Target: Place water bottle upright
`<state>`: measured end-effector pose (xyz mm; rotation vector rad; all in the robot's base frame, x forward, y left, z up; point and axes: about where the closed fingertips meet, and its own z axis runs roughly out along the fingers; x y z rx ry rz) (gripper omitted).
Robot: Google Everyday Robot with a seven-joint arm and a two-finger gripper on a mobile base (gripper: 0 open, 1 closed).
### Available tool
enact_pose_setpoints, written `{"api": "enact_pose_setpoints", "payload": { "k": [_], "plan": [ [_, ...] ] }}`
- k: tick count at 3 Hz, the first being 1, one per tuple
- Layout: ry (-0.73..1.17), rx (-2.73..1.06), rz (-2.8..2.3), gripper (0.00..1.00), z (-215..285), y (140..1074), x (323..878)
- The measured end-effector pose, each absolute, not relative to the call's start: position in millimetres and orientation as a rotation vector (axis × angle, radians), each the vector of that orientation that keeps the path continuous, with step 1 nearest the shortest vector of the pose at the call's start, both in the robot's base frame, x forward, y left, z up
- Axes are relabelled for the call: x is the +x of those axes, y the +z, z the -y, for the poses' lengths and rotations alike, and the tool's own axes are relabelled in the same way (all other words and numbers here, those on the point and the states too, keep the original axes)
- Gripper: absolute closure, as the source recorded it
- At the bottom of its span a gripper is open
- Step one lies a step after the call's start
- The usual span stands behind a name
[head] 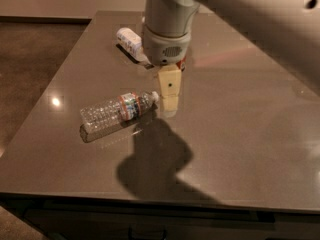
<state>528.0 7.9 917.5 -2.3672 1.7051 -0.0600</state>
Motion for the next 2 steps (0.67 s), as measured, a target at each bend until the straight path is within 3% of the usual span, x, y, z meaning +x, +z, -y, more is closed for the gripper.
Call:
{"api": "enact_pose_setpoints", "payload": {
  "k": [2],
  "plan": [
    [0.014, -2.561, -1.54, 0.0, -69, 887, 517]
  ]
}}
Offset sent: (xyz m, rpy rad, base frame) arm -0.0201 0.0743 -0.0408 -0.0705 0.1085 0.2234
